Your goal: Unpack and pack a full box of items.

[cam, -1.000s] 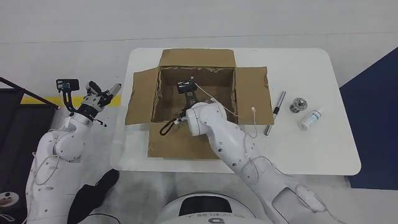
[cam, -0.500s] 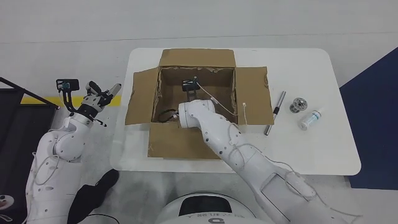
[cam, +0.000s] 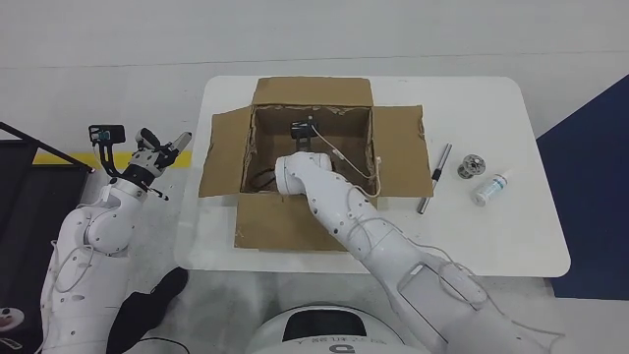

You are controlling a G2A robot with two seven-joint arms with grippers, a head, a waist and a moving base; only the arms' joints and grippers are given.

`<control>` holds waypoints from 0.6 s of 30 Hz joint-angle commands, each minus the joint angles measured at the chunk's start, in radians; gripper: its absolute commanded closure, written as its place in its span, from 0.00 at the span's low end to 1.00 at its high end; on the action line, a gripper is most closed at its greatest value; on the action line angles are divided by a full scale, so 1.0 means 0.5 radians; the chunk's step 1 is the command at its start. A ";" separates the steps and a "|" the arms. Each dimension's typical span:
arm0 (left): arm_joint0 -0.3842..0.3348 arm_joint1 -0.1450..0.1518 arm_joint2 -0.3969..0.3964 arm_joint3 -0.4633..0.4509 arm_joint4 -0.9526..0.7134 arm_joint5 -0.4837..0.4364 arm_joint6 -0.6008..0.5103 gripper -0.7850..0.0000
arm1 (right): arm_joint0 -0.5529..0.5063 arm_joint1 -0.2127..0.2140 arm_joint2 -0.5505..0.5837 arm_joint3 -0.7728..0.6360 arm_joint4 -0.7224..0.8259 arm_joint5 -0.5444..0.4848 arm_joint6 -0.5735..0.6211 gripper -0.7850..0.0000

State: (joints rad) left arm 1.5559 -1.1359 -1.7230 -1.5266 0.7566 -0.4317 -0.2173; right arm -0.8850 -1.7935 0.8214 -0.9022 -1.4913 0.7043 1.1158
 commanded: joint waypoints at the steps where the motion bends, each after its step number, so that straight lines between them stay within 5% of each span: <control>1: 0.000 0.000 0.000 0.000 0.000 0.000 0.000 0.00 | -0.003 -0.016 0.018 -0.008 -0.017 -0.011 0.011 1.00; 7: 0.000 0.000 0.000 0.000 0.000 0.000 0.000 0.00 | -0.102 -0.024 0.065 -0.293 -0.075 -0.092 0.087 1.00; 18: 0.000 0.000 0.000 0.000 0.000 0.000 0.000 0.00 | -0.839 0.134 0.453 -1.652 -0.063 -0.568 -0.280 1.00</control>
State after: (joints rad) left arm 1.5559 -1.1359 -1.7230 -1.5266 0.7566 -0.4317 -0.2173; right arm -1.2626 -1.7320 1.0246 -1.6570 -1.5550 0.4609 1.0117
